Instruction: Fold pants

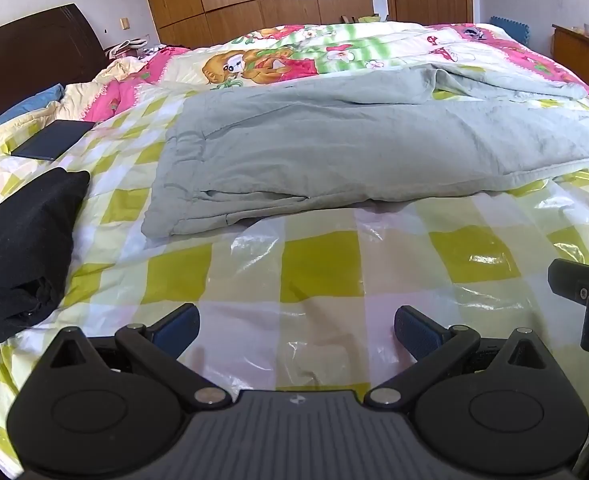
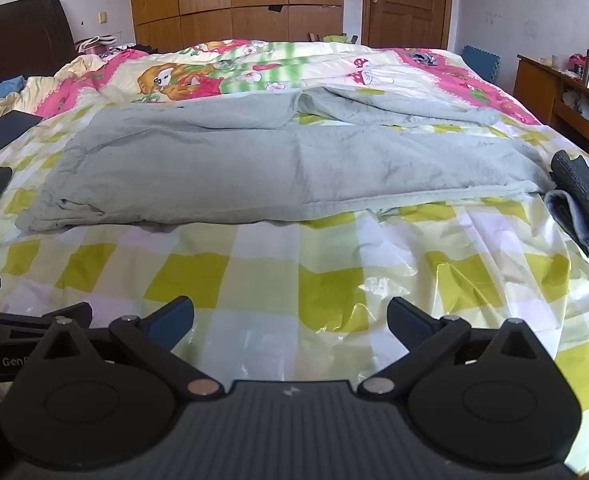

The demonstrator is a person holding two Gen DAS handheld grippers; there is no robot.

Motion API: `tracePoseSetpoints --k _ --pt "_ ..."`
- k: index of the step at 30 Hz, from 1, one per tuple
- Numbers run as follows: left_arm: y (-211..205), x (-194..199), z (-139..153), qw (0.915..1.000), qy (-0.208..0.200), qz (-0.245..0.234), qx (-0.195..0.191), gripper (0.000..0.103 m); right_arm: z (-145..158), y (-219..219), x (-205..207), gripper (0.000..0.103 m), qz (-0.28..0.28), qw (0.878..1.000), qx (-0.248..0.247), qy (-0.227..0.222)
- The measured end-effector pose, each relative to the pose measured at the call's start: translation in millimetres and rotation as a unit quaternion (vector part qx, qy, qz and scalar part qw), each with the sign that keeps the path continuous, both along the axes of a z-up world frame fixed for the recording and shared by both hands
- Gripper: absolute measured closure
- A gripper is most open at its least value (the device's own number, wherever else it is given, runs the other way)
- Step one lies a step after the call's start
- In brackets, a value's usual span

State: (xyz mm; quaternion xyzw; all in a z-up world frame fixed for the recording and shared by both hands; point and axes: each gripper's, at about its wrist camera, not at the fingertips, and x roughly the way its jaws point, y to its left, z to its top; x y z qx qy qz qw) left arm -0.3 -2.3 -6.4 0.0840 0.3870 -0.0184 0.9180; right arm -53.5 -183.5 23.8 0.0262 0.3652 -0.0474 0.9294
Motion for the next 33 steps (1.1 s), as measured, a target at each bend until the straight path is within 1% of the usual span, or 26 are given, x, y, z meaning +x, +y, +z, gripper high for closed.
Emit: tracePoseSetpoints --k 4,13,33 --pt "1.8 0.3 -0.1 1.0 0.003 -0.001 -0.004 0.0 -6.1 0.6 -0.8 0.001 0.001 1.0 -0.002 0.0" --pt "3.2 1.1 -0.3 0.9999 0.006 0.0 -0.012 0.0 -4.2 2.6 0.3 0.001 0.005 1.0 -0.008 0.006" --pt "-0.8 0.4 1.0 0.9999 0.006 -0.007 -0.015 0.0 -4.0 0.8 0.9 0.001 0.005 1.0 -0.005 0.006"
